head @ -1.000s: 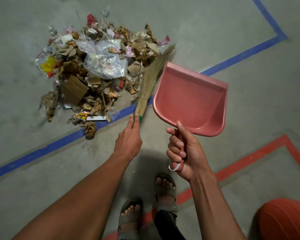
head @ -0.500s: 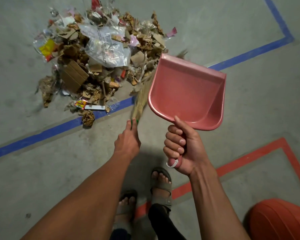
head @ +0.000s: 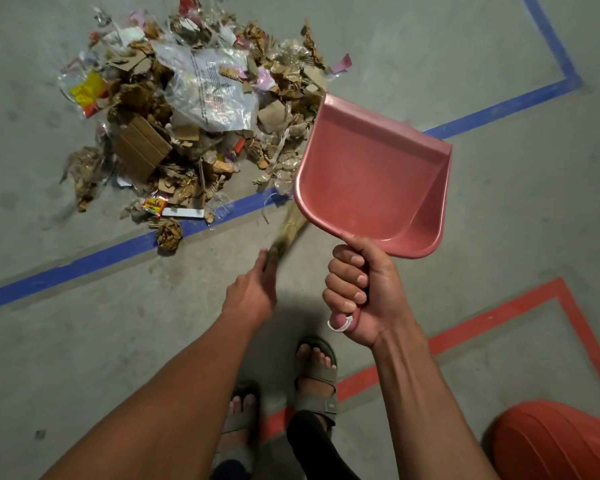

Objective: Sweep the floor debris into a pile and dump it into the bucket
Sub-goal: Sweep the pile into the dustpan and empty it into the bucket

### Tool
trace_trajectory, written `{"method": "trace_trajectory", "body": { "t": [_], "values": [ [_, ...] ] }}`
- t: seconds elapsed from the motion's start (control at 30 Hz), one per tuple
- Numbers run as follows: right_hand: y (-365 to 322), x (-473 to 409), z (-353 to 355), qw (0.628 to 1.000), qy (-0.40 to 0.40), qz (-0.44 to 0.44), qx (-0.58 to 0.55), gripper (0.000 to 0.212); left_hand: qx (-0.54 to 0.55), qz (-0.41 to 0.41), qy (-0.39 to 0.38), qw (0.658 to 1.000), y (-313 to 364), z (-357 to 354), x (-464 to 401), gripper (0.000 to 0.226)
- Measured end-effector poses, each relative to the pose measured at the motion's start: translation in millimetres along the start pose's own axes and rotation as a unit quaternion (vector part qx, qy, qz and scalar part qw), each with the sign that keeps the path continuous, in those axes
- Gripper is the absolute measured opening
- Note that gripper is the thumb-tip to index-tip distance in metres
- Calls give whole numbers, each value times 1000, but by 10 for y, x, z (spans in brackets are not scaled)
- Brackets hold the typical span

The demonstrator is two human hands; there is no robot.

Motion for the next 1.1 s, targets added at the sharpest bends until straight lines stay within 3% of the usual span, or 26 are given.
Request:
{"method": "trace_trajectory", "body": {
  "t": [0.13, 0.4, 0.57, 0.67, 0.73, 0.83, 0.97, 1.03, 1.1],
  "values": [
    [-47, -39, -40, 1000, 4, 4, 14, 41, 14, 44, 38, 998, -14, 291, -22, 87],
    [-138, -72, 13, 997, 53, 49, -27, 39, -10, -29, 62, 998, 474, 482, 225, 82],
    [-376, -170, 52, 996, 55, 66, -1, 39, 84, -58, 78, 992, 803, 589, -633, 89],
    [-561, -299, 31, 996, 50, 72, 19, 39, 18, -116, 78, 990, 1000, 728, -1296, 68],
    [-699, -409, 3, 995, 52, 74, 32, 39, 13, -104, 91, 990, 1006, 862, -1624, 52],
    [-864, -574, -55, 995, 51, 66, 60, 40, 99, -28, 151, 983, 841, 1073, -1932, 34],
    [-946, -769, -116, 993, 61, 55, 84, 39, 205, 41, 206, 956, 592, 1336, -2098, 39],
    [-931, -839, -154, 993, 62, 46, 88, 39, 293, 66, 226, 927, 464, 1445, -2121, 41],
    [-868, -877, -177, 993, 65, 34, 95, 40, 422, 84, 226, 874, 324, 1485, -2104, 44]
  ]
}}
Point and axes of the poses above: each hand's wrist, its own x-axis away from the middle knuckle, its own z-axis out of the back of the hand, y = z × x, the point moved 6 cm from there along -x, towards the middle knuckle, and after that the axes turned 7 degrees about -z, right-handed, at the moved point
